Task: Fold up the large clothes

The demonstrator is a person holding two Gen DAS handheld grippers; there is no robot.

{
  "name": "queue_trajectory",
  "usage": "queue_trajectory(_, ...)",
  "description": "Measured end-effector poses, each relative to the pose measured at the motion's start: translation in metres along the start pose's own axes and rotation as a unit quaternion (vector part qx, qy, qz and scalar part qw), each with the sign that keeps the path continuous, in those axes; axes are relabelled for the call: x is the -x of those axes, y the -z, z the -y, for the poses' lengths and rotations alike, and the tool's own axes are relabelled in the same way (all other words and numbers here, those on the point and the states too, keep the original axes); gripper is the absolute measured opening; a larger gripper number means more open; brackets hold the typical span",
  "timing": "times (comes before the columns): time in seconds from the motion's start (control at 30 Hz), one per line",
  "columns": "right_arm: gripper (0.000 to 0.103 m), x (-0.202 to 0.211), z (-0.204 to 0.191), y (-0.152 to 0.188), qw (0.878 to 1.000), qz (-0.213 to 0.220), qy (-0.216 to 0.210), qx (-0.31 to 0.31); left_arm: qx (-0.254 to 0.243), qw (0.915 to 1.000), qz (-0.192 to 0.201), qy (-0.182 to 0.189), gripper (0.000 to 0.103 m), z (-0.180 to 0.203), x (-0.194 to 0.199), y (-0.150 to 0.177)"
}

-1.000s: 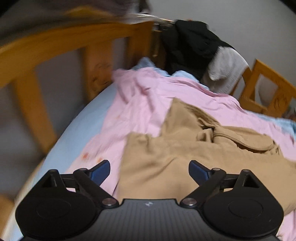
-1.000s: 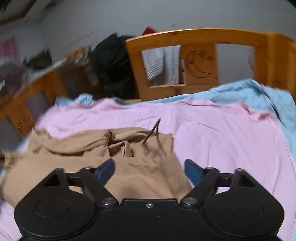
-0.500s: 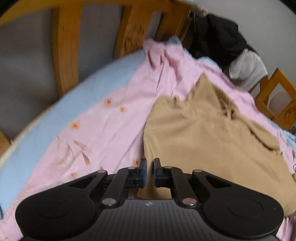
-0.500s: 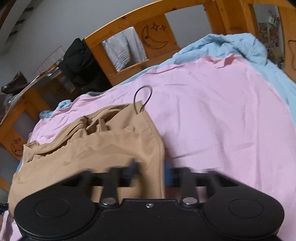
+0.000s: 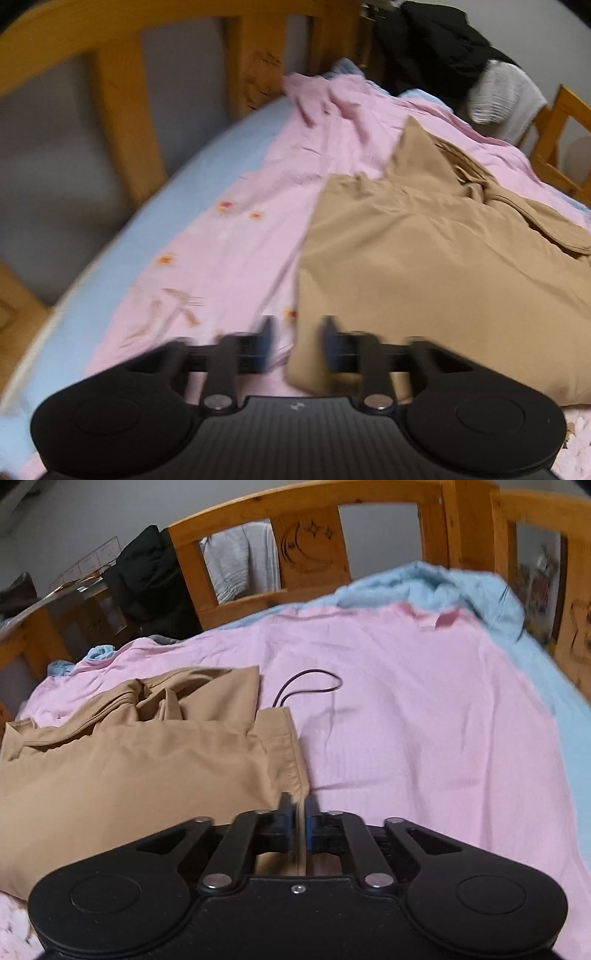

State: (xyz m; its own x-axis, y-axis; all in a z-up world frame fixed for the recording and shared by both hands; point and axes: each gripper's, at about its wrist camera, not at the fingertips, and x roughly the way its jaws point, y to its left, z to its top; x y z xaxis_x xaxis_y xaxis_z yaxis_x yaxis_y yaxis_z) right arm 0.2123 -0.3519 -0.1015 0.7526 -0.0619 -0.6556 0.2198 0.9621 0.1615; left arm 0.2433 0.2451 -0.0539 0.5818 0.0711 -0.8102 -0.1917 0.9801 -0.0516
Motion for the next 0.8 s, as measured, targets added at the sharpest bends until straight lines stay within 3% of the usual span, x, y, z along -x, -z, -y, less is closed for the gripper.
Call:
queue_trajectory(0.03, 0.033, 0.005, -0.003, -0.001, 1.000, 0.012, 0.004, 0.010, -0.011, 0.9997, 0.013, -0.017, 0.073, 0.003, 0.008, 0.001)
queue_trajectory(0.17, 0.048, 0.029, -0.035, 0.001, 0.989, 0.095, 0.017, 0.115, -0.053, 0.9954, 0.062, -0.049, 0.079, 0.023, 0.035, 0.000)
queue_trajectory(0.23, 0.068, 0.036, -0.058, 0.000, 0.979, 0.129, -0.004, 0.158, -0.062, 0.9934, 0.092, -0.030, 0.091, 0.040, 0.045, -0.005)
queue_trajectory(0.27, 0.069, 0.037, -0.069, -0.001, 0.976, 0.134, -0.018, 0.169, -0.071, 0.9915, 0.108, -0.011, 0.091, 0.052, 0.048, -0.010)
queue_trajectory(0.5, 0.072, -0.012, -0.171, -0.021, 0.970, 0.114, -0.073, 0.200, -0.170, 0.9703, 0.148, 0.089, 0.095, 0.165, 0.012, -0.034)
queue_trajectory(0.67, 0.072, -0.050, -0.209, -0.014, 0.963, 0.085, -0.048, 0.252, -0.183, 0.9724, 0.106, 0.099, 0.095, 0.194, -0.037, -0.027)
queue_trajectory(0.73, 0.079, -0.064, -0.207, -0.005, 0.963, 0.068, -0.047, 0.258, -0.186, 0.9743, 0.086, 0.094, 0.095, 0.195, -0.051, -0.015)
queue_trajectory(0.8, 0.083, -0.073, -0.204, 0.007, 0.965, 0.070, -0.046, 0.249, -0.197, 0.9714, 0.099, 0.088, 0.095, 0.194, -0.059, 0.004)
